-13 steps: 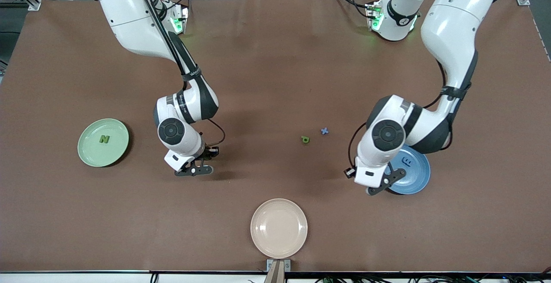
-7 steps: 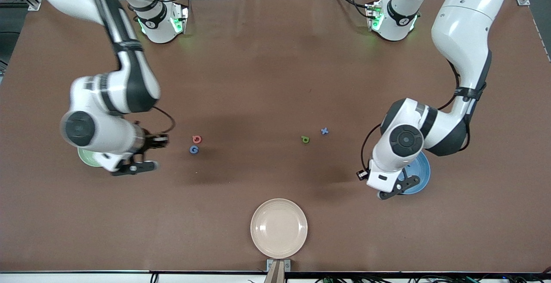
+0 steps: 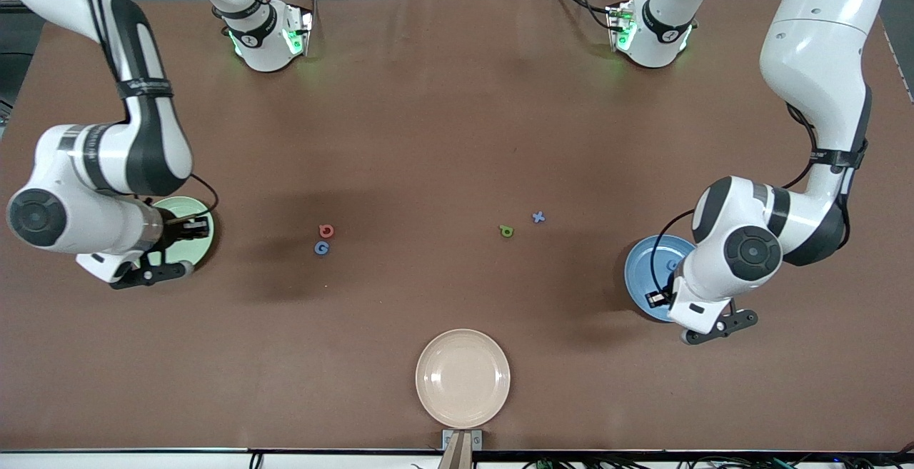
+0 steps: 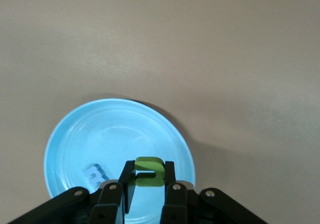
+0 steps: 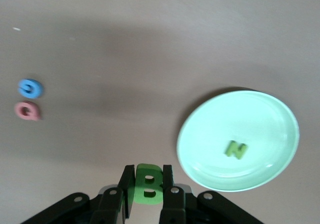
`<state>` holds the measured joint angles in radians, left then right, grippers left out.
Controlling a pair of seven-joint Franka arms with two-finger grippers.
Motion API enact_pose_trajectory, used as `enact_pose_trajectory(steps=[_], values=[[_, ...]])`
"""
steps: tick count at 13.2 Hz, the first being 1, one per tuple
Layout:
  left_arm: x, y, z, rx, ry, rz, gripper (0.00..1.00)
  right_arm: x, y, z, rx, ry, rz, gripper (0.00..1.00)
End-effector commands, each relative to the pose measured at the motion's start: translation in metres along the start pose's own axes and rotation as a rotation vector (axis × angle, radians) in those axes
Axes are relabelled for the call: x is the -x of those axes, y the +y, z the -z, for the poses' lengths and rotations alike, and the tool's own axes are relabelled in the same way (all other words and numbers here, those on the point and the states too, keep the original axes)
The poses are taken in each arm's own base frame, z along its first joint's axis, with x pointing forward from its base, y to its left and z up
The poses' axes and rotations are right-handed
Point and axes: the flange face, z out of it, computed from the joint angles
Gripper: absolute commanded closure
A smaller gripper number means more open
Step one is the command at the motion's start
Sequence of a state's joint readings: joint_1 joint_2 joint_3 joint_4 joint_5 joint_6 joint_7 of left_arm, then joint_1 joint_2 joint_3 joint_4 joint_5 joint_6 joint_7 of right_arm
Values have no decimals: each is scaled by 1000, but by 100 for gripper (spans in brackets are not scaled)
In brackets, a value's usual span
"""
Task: Sort upper and lower case letters into plates
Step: 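Drop the B on the green plate while the left gripper drops n on blue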
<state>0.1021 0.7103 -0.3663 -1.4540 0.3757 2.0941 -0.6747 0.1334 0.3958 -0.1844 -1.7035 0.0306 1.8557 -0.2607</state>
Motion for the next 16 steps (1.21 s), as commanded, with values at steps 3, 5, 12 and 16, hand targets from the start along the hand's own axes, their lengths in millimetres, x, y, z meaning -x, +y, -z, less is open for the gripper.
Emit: enact_pose_trajectory(steps=[3, 5, 12, 16], values=[[4, -1, -24, -11, -30, -3, 96, 39, 73, -58, -1, 75, 49, 93], [10, -8, -39, -20, -61, 5, 80, 53, 90, -92, 4, 98, 32, 92], [31, -7, -60, -43, -114, -13, 0, 74, 98, -156, 22, 135, -4, 89], [58, 36, -4, -34, -105, 59, 0, 67, 101, -172, 37, 149, -3, 83]])
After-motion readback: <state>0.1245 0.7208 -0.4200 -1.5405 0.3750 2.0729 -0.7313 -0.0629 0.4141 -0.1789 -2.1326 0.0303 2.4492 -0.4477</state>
